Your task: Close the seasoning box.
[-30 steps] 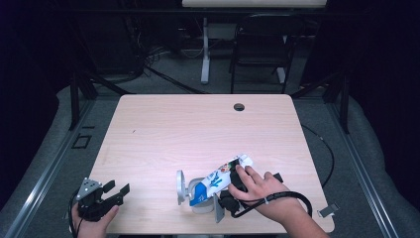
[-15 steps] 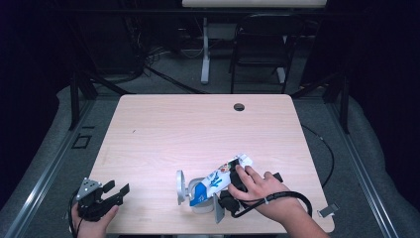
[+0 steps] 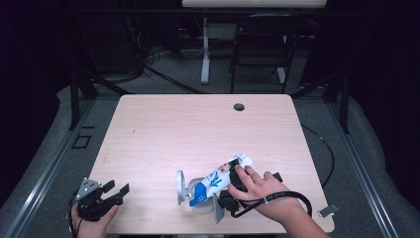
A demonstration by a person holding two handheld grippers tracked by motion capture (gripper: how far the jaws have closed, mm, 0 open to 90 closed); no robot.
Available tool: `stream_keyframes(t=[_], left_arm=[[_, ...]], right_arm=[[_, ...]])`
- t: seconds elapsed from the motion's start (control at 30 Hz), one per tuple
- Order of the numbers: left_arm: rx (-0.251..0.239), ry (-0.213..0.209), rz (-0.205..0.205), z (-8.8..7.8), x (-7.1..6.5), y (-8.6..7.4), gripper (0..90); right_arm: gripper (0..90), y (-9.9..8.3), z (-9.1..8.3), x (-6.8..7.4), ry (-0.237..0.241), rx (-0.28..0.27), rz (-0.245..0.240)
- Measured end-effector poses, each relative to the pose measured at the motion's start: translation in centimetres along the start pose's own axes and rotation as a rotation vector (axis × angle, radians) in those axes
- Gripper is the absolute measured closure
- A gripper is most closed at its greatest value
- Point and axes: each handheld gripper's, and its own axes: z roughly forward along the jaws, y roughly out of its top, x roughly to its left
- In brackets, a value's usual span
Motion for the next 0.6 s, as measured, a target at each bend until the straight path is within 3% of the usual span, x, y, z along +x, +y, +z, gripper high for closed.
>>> stream_keyframes(t=[0.6], left_arm=[[0.006, 0.003, -0.003, -0.03, 0.08, -0.03, 39.9]], right_arm=[[57.5, 0.05, -0.15, -0.1, -0.007, 0.016, -0.018]])
